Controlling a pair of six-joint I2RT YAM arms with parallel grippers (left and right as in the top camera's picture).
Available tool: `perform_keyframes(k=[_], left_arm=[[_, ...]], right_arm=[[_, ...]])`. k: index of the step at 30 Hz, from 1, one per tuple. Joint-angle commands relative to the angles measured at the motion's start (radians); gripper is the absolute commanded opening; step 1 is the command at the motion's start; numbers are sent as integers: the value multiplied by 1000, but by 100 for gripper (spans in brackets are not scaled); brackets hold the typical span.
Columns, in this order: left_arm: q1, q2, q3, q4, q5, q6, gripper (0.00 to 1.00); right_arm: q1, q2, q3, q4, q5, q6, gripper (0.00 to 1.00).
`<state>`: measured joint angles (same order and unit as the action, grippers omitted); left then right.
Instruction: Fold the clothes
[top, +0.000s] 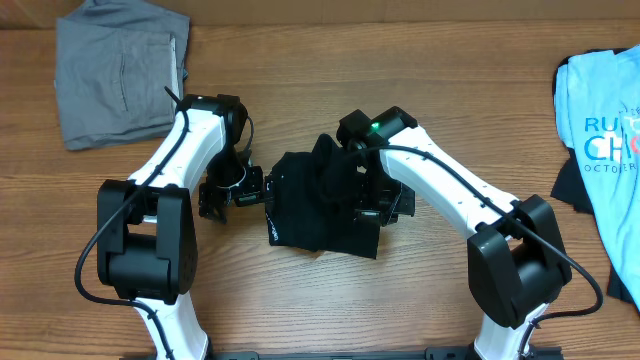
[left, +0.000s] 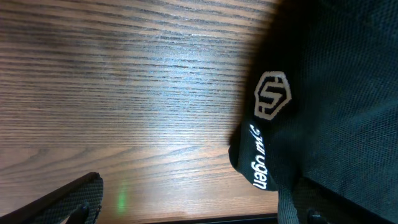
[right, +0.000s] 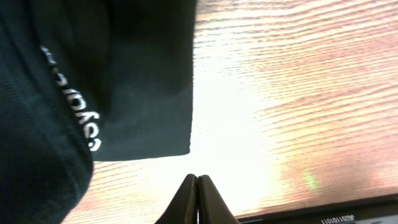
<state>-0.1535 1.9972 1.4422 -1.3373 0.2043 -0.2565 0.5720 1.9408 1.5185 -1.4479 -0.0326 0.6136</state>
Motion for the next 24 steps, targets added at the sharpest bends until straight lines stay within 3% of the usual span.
perform_keyframes(k=[1, 4, 7, 9, 10, 15, 24], left_arm=[[0, -9, -8, 2, 0, -2, 100], [0, -9, -8, 2, -1, -2, 100], [0, -9, -8, 5, 0, -2, 100], [0, -9, -8, 10, 1, -2, 100], [0, -9, -8, 12, 5, -2, 100], [0, -9, -8, 18, 6, -2, 100], [0, -9, -8, 18, 6, -2, 100]], right_arm=[[7, -2, 13, 5, 35, 25, 4], [-5, -15, 64, 5, 51, 45, 5], [-13, -29, 156, 4, 51, 27, 22], [-12, -29, 221, 21, 50, -6, 91], [-12, -29, 249, 47, 47, -25, 100], [-10, -14, 269, 188, 1, -72, 100], [-10, 134, 268, 283, -34, -56, 100]])
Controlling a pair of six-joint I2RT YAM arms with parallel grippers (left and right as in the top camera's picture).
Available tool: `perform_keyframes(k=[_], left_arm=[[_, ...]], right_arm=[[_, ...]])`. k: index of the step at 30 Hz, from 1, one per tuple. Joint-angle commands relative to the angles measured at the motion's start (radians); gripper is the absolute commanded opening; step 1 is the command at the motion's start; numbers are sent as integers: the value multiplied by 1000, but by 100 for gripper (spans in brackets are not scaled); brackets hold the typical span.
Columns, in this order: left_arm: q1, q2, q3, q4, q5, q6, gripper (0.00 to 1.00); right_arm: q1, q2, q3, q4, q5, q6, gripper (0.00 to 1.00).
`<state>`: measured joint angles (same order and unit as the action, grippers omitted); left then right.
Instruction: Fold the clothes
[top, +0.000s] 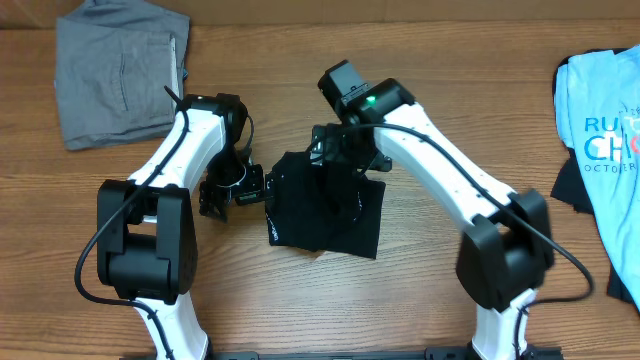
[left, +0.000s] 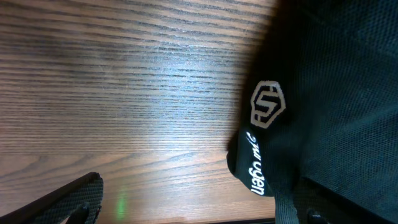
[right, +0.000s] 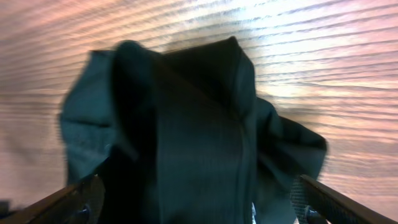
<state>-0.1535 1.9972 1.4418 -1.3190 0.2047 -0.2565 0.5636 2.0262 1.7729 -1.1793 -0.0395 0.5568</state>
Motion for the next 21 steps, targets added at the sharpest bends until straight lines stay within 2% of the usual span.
perform_keyframes(k=[1, 4, 6, 10, 14, 16, 18, 21], left_arm=[[0, -9, -8, 1, 6, -2, 100], [0, -9, -8, 5, 6, -2, 100], [0, -9, -8, 8, 6, -2, 100], [0, -9, -8, 8, 6, -2, 100], [0, -9, -8, 8, 6, -2, 100], [0, -9, -8, 8, 6, -2, 100], [0, -9, -8, 8, 6, -2, 100], [0, -9, -8, 8, 6, -2, 100]], right_arm=[[-2, 61, 13, 24, -46, 0, 99], [-2, 67, 13, 26, -51, 0, 96], [-2, 67, 13, 23, -51, 0, 89], [-2, 67, 12, -8, -51, 0, 58], [-2, 67, -18, -31, -33, -7, 35], [-2, 67, -54, -30, -26, -6, 17], [-2, 67, -99, -43, -16, -2, 4], [-4, 67, -105, -109, 41, 28, 4]])
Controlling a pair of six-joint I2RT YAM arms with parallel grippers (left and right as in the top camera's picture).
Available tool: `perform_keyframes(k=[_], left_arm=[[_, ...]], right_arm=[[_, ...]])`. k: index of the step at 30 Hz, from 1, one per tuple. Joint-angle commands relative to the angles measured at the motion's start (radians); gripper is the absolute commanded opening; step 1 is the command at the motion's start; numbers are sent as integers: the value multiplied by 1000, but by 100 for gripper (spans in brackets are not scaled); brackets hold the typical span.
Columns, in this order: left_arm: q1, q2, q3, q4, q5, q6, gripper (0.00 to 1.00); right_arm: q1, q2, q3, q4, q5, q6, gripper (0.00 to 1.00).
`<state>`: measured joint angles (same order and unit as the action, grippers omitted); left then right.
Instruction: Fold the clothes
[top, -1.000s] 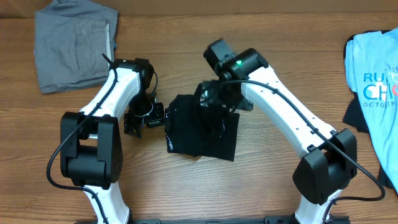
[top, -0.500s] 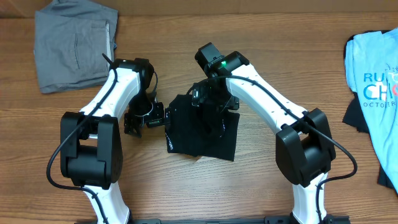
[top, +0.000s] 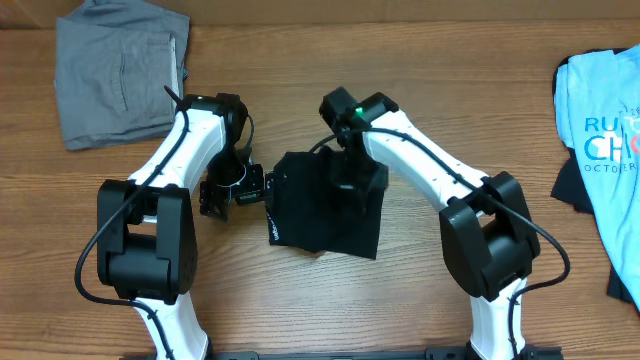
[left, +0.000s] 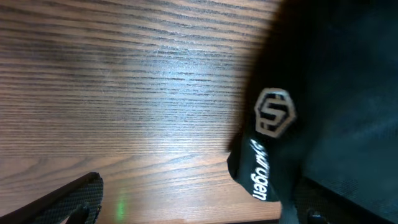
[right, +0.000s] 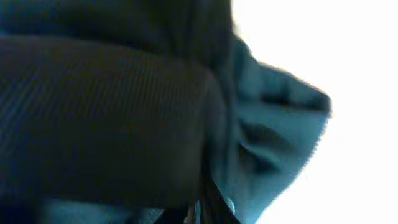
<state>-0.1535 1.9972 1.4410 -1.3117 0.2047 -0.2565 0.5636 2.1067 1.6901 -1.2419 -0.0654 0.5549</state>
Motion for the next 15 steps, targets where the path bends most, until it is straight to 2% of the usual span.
perform_keyframes(k=[1, 15], left_arm=[[0, -9, -7, 1, 6, -2, 100], [0, -9, -7, 0, 6, -2, 100]], right_arm=[[-4, -16, -21, -94, 109, 30, 4], [-4, -16, -21, -393, 274, 103, 4]])
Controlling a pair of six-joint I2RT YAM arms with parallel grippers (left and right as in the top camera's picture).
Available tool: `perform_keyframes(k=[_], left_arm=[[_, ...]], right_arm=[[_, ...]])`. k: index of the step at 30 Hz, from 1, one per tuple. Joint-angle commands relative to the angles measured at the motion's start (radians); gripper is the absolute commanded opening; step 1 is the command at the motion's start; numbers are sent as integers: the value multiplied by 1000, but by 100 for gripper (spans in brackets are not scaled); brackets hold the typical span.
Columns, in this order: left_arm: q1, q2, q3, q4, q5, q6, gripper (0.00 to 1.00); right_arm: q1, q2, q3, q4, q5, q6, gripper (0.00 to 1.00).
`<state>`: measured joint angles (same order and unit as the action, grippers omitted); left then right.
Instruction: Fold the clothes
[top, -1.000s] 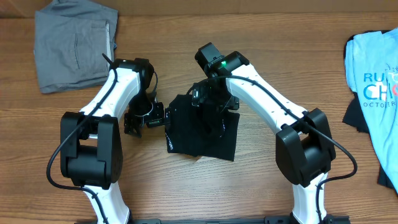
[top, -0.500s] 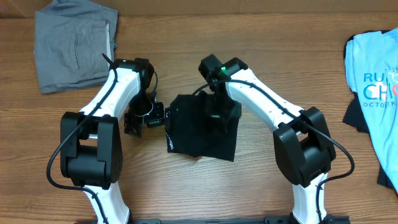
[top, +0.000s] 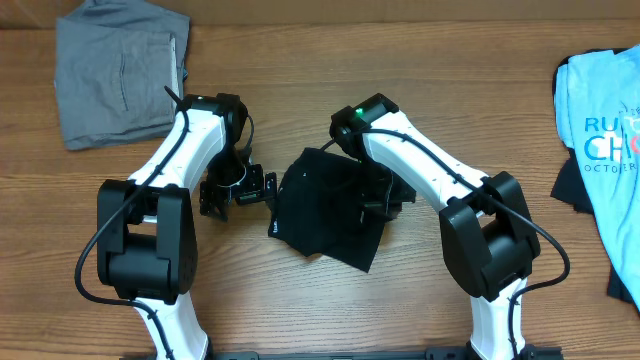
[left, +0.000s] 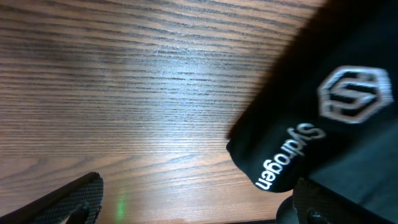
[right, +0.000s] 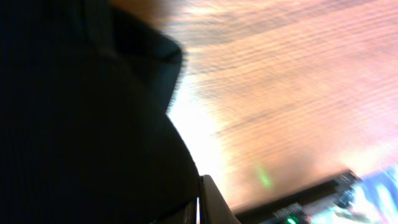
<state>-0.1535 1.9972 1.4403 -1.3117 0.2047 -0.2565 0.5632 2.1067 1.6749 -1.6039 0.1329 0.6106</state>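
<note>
A black garment (top: 325, 210) with white lettering (left: 289, 155) lies crumpled and turned askew at the table's middle. My left gripper (top: 240, 190) sits at its left edge, open: one finger (left: 68, 199) rests over bare wood, and the other (left: 317, 202) is against the lettered hem. My right gripper (top: 378, 203) is down on the garment's right part. In the right wrist view its jaws (right: 201, 196) are shut, with black cloth (right: 81, 124) bunched against them on the left.
Folded grey trousers (top: 120, 70) lie at the far left corner. A light blue T-shirt (top: 605, 120) lies at the right edge over a dark cloth (top: 570, 185). The wooden table (top: 300, 310) shows bare in front.
My right gripper has moved from the garment's far edge to its right side, still shut. The garment has turned askew, with a corner now pointing to the front right. The left arm has not moved.
My right gripper was first shut and empty on the garment's right. Then it hung open over the far edge, then was shut in the cloth there. Now it is lower right and the garment has swung round. The left gripper stayed open at the left hem.
</note>
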Motion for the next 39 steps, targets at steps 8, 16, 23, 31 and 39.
perform_keyframes(k=[8, 16, 23, 31, 39], left_arm=[[0, -9, -6, 0, 6, -2, 100], [0, -9, -6, 0, 6, -2, 100], [0, -9, -6, 2, 6, -2, 100], [0, -9, -6, 1, 6, -2, 100], [0, -9, -6, 1, 6, -2, 100]], right_arm=[[-3, -31, -6, -92, 121, 101, 29], [-3, -228, -6, -90, 72, 129, 52], [27, -431, -7, 13, -103, 84, 58], [114, -438, -119, 185, -222, 3, 57], [143, -438, -423, 435, -312, -109, 59]])
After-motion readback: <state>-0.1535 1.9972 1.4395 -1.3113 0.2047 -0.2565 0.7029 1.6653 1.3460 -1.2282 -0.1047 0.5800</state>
